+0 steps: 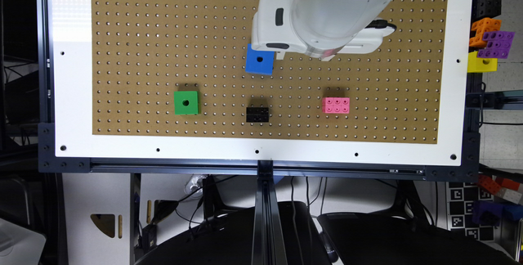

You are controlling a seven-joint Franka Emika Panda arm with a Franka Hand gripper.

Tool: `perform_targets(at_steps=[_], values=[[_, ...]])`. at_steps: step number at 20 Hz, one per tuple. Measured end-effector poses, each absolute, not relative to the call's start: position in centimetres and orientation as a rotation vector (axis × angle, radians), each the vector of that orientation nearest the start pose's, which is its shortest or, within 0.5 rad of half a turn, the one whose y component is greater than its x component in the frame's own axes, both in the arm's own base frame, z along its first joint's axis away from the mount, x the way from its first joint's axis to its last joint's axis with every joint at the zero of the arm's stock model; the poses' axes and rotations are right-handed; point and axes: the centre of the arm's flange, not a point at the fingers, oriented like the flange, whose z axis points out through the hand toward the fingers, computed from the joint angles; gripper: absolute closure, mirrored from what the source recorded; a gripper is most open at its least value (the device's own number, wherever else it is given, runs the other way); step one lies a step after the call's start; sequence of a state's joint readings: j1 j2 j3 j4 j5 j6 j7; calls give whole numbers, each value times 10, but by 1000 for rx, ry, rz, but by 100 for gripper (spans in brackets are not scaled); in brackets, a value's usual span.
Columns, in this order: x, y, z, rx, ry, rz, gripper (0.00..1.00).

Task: Pick up pink block.

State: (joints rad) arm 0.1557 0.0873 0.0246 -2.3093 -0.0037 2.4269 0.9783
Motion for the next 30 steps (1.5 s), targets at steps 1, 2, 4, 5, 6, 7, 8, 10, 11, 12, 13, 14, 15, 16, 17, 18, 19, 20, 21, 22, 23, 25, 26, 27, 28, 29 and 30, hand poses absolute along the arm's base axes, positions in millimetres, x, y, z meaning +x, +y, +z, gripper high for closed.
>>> perform_targets(at_steps=[1,2,4,5,6,7,8,10,11,12,13,14,15,16,17,18,19,20,21,22,23,25,26,27,28,29,30], values=[[513,94,310,-2881,1210,-40,0],[513,94,310,-2882,1210,-39,0],[513,94,310,-2882,1209,-39,0],[513,94,310,-2882,1209,-39,0],[513,94,310,-2881,1210,-39,0],[512,101,310,-2887,1191,-40,0],[513,105,311,-2886,1182,-43,0],[516,117,315,-2881,1166,-52,0],[521,126,317,-2875,1161,-60,0],[527,134,318,-2869,1158,-65,0],[535,143,317,-2862,1154,-69,0],[546,152,316,-2854,1150,-73,0],[558,159,313,-2848,1146,-74,0],[571,166,309,-2842,1143,-74,0],[581,170,305,-2839,1140,-71,0],[591,174,301,-2838,1139,-66,0],[598,176,299,-2837,1139,-61,0],[604,178,297,-2837,1139,-55,0],[609,179,296,-2838,1139,-49,0],[611,180,297,-2841,1140,-43,0],[611,180,298,-2842,1140,-41,0],[611,180,299,-2842,1140,-40,0],[611,180,299,-2843,1140,-39,0],[611,180,298,-2843,1140,-37,0],[611,180,297,-2844,1141,-35,0],[610,180,295,-2846,1141,-31,0],[610,180,292,-2848,1142,-26,0]])
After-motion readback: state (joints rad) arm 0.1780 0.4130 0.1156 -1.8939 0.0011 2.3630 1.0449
